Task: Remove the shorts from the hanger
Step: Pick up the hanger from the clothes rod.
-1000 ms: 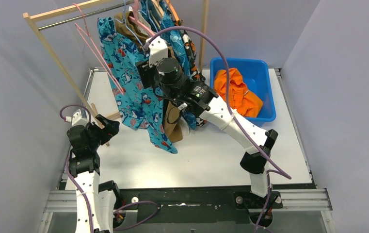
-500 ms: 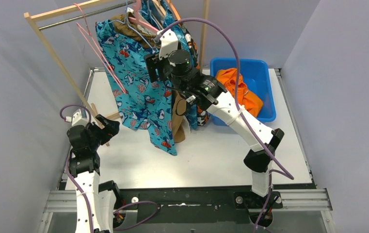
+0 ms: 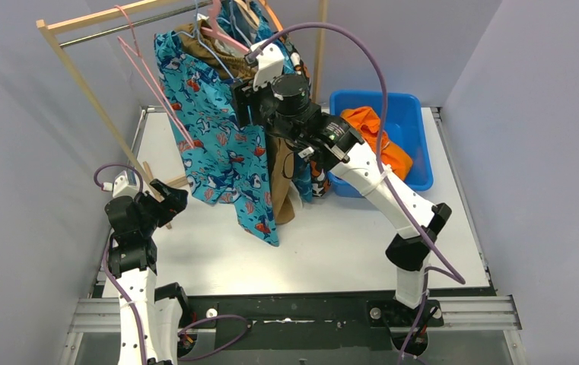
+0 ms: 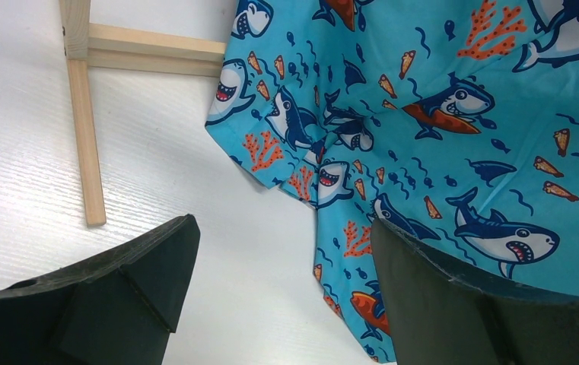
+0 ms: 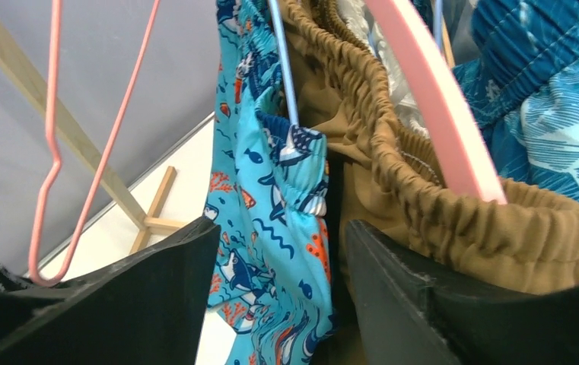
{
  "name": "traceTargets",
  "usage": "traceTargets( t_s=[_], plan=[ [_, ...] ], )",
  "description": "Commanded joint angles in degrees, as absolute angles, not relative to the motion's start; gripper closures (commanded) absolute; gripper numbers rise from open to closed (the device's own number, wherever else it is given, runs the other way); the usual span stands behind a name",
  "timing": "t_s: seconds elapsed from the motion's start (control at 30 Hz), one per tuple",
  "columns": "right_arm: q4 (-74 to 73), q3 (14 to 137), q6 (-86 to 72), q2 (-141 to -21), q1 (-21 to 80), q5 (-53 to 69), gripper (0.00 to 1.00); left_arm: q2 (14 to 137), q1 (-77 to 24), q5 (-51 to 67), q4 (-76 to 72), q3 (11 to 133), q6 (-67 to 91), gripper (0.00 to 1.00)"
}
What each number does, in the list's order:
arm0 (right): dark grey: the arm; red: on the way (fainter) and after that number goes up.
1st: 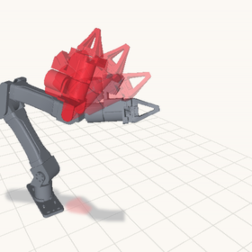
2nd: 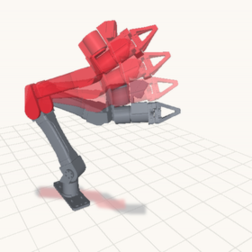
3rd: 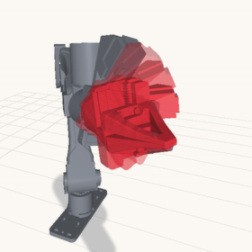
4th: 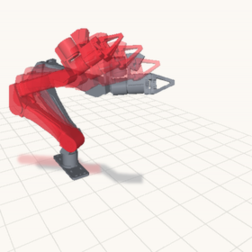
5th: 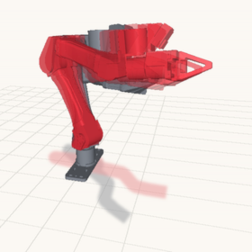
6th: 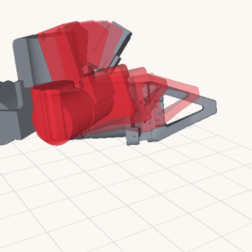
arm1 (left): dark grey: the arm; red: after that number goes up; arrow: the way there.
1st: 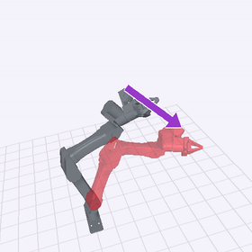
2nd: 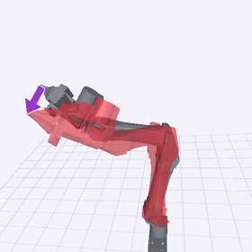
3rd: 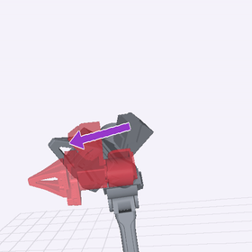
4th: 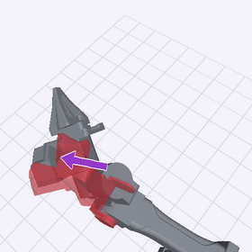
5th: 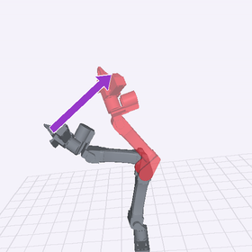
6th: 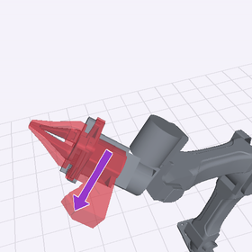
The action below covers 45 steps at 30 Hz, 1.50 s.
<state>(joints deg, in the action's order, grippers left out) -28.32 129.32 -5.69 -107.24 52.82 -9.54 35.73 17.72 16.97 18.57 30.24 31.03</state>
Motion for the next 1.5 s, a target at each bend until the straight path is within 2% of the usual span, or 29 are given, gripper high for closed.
traceTargets(
  t_s=[0.0,0.1,0.2,0.4,0.5,0.6,0.7,0.73,0.93,1.0,1.17,1.47],
  plan=[
    [-27.41,135.09,-6.04,-110.27,50.50,-10.08,0.42,35.20,17.75,18.06,14.99,30.76,30.74,0.16],
    [-31.61,142.28,-5.62,-115.86,49.36,-8.83,0.51,35.38,17.66,18.11,15.03,30.76,30.76,0.16],
    [-29.62,140.34,-4.76,-116.29,49.32,-3.61,0.62,35.46,17.75,18.09,15.00,30.76,30.77,0.16],
    [-28.14,138.21,-4.42,-115.83,49.51,-0.17,0.67,35.53,17.75,18.06,15.03,30.76,30.76,0.16],
    [-28.05,138.25,-4.13,-115.92,49.57,0.40,0.75,35.73,17.75,18.06,15.02,30.76,30.76,0.16],
    [-25.35,137.30,-4.62,-116.27,49.55,1.19,0.78,36.20,17.75,17.98,15.05,30.67,30.76,0.16],
    [-22.67,137.69,-6.10,-117.05,50.25,-2.95,0.98,37.12,17.75,18.01,15.29,30.85,30.76,0.16],
    [-21.51,137.16,-5.91,-117.03,50.98,-5.65,1.00,37.17,17.75,18.02,15.31,30.92,30.76,0.16],
    [-0.97,123.75,-0.95,-111.48,55.58,-13.45,1.00,37.07,17.75,18.10,15.30,30.85,30.67,0.16],
    [4.98,123.10,1.02,-111.62,57.01,-16.68,1.00,37.09,17.70,18.17,15.29,30.86,30.63,0.16],
    [10.81,126.91,3.59,-114.65,58.88,-21.61,1.00,37.00,17.66,18.12,15.34,30.85,30.67,0.16],
    [17.20,122.01,3.89,-111.87,59.73,-24.78,1.00,37.00,17.53,18.17,15.29,30.85,30.67,0.16]
  ],
)
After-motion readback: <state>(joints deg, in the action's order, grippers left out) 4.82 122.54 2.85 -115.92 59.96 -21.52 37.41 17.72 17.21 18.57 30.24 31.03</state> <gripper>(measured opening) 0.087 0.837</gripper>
